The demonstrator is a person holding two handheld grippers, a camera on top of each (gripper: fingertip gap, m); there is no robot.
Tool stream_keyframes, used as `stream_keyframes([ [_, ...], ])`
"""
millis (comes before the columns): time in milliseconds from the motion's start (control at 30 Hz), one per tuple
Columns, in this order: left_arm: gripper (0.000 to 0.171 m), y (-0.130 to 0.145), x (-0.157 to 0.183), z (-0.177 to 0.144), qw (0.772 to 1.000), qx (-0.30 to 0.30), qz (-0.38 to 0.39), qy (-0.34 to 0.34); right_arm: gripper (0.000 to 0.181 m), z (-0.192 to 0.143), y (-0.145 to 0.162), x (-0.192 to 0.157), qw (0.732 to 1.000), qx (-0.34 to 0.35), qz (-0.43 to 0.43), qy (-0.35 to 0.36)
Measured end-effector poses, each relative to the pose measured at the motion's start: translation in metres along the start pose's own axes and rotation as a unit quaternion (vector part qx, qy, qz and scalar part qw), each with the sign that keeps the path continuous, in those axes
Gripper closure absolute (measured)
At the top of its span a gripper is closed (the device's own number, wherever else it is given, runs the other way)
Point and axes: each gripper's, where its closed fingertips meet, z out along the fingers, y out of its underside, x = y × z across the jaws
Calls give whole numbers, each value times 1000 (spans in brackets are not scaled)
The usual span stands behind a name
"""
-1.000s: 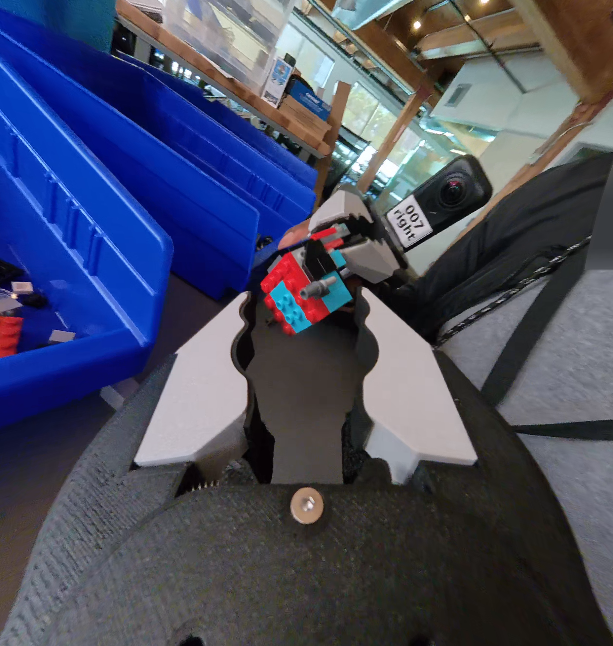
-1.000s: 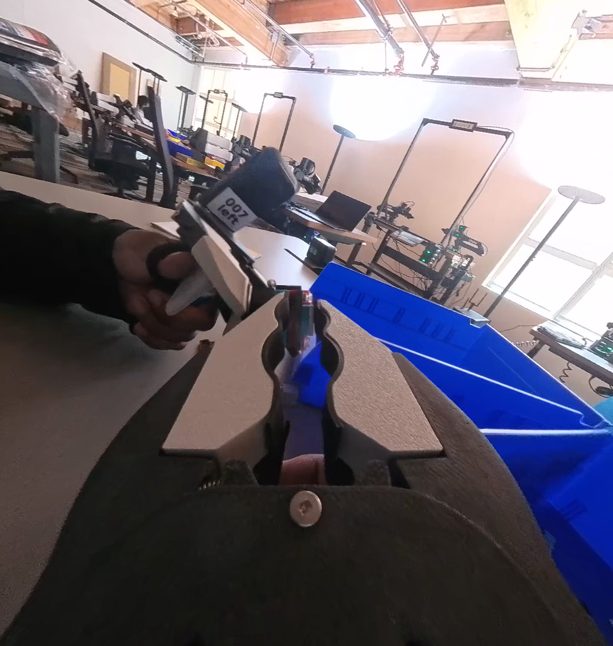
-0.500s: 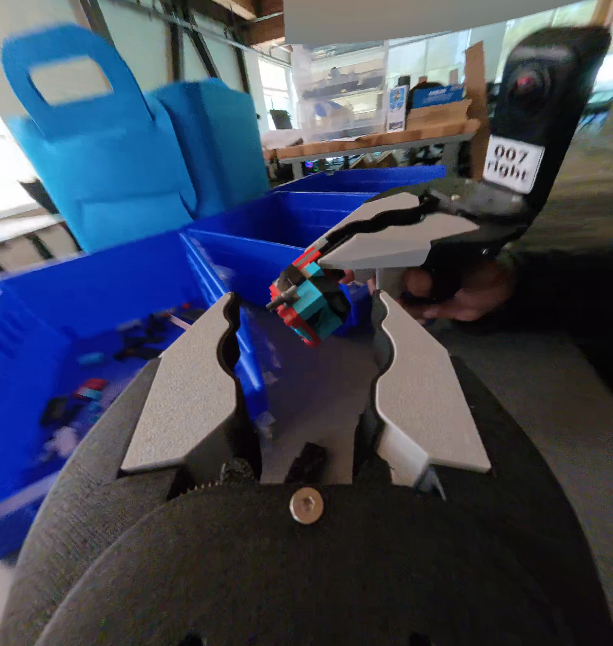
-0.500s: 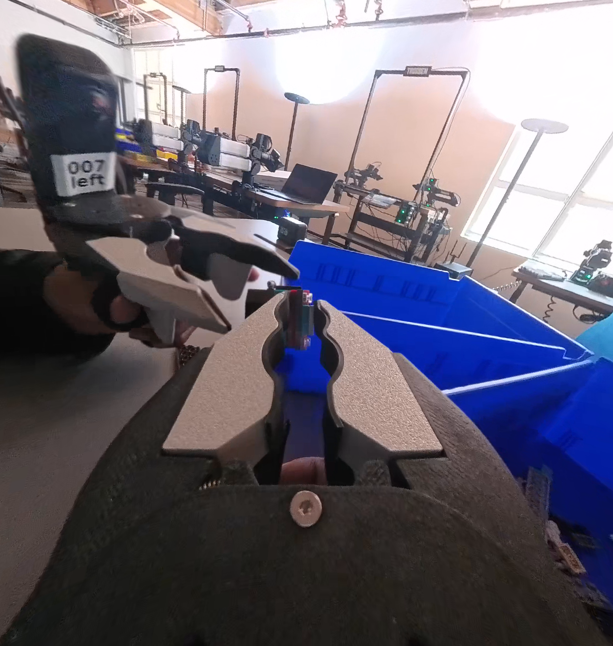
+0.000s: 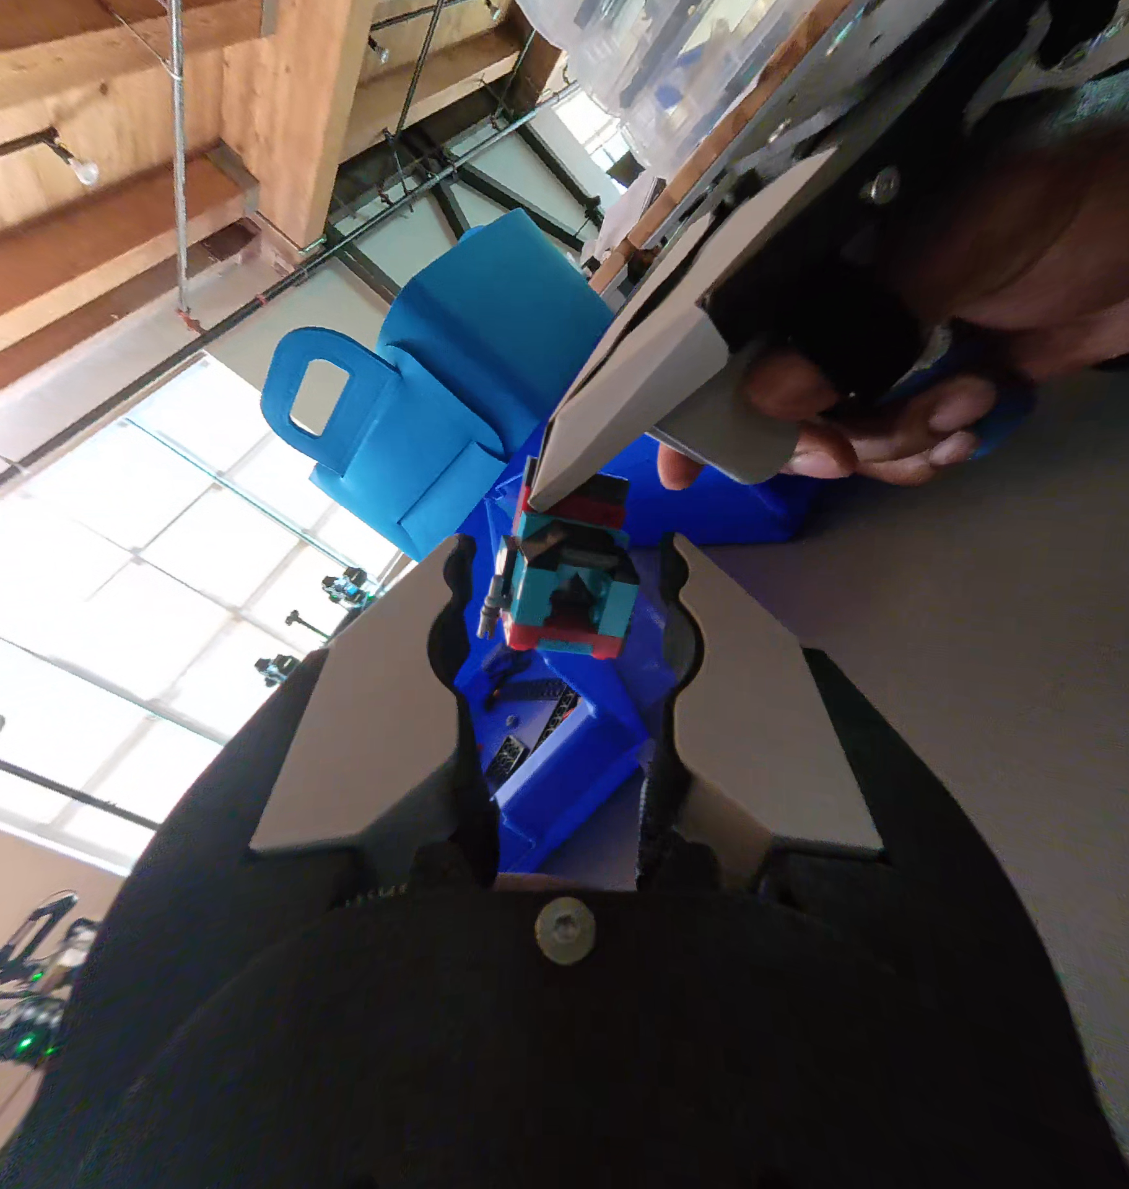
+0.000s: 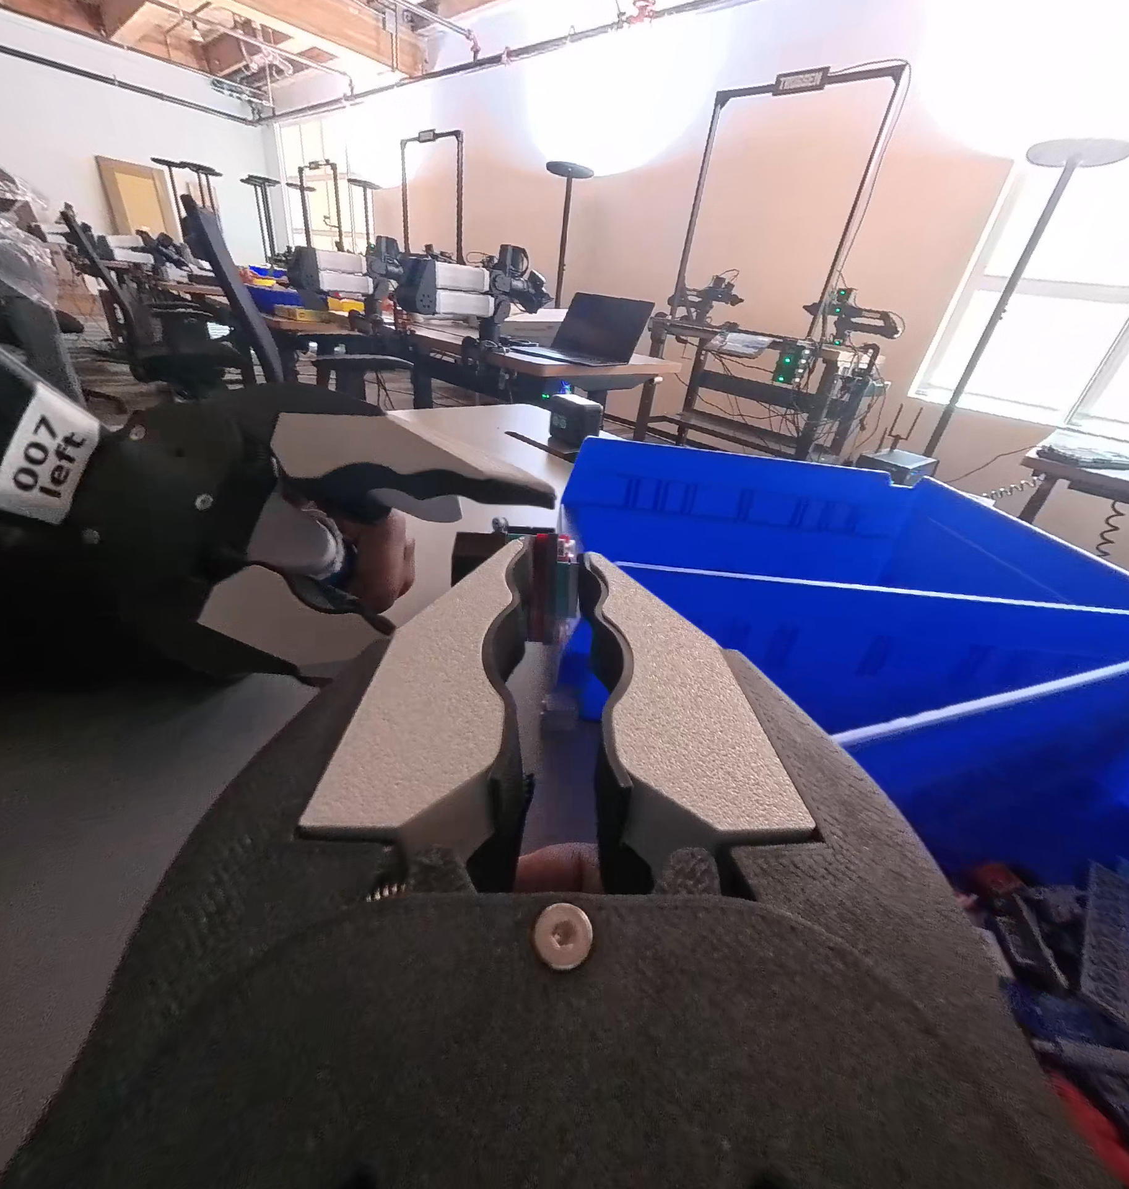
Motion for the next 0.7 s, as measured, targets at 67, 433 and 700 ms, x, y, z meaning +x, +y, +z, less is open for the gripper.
stream_keyframes([
  [67, 118, 2, -1, 0, 1000, -8, 15, -7, 169, 2, -1, -5, 1000, 3, 7, -8],
  [433, 127, 6, 0, -4, 997, -33, 72, -10, 168, 4, 1, -11, 998, -4, 55, -22],
  [700, 128, 1, -5, -6, 995, -27, 96, -31, 169, 1, 7, 10, 993, -10, 115, 33],
])
